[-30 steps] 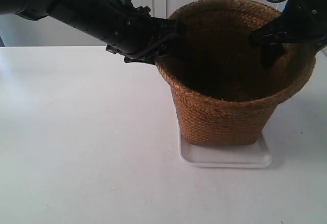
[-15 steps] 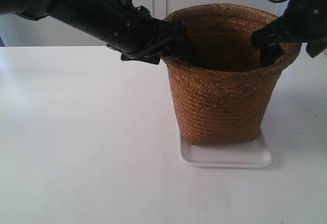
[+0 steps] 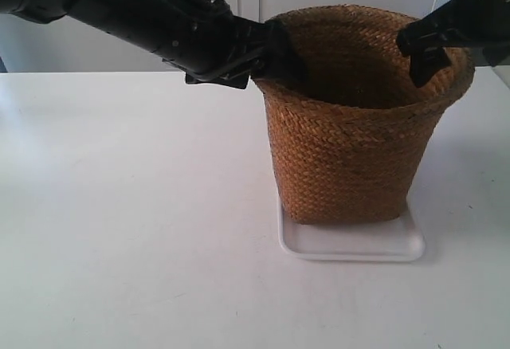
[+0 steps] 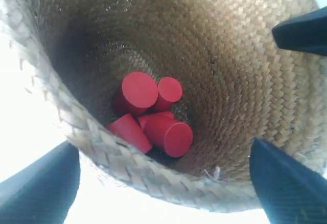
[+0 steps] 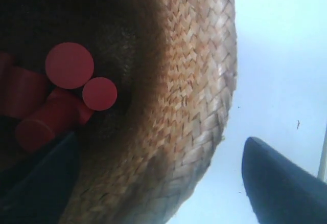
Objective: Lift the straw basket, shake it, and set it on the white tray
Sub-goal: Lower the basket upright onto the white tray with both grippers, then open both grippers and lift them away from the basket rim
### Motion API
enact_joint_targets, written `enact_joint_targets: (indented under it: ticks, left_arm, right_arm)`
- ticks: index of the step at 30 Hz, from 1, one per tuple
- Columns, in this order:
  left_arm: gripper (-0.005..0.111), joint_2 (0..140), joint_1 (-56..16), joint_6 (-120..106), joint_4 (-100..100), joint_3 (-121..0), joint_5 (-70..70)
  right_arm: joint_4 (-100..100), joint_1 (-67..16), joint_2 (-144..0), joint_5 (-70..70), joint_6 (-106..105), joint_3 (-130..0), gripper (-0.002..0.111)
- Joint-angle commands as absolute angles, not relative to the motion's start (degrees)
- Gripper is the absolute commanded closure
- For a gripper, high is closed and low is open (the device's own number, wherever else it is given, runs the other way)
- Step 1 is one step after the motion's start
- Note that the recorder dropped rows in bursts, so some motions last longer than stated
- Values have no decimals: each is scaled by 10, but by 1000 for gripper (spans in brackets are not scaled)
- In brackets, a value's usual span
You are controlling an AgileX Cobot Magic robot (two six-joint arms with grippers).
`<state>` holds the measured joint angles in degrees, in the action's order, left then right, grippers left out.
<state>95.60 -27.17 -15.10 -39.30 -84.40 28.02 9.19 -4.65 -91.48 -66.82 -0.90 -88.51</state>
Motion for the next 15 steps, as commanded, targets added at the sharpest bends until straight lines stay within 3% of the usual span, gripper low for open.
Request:
enact_joint_targets:
  ticks: [1,15]
  left_arm:
    - [16,935,-274,-154,-396,-848,273]
    - [16,906,-274,-154,-350,-848,259]
  right_arm:
    - [97,-46,-908,-657,-12,-885,28]
    - [100,-46,-907,-652,-9,-885,28]
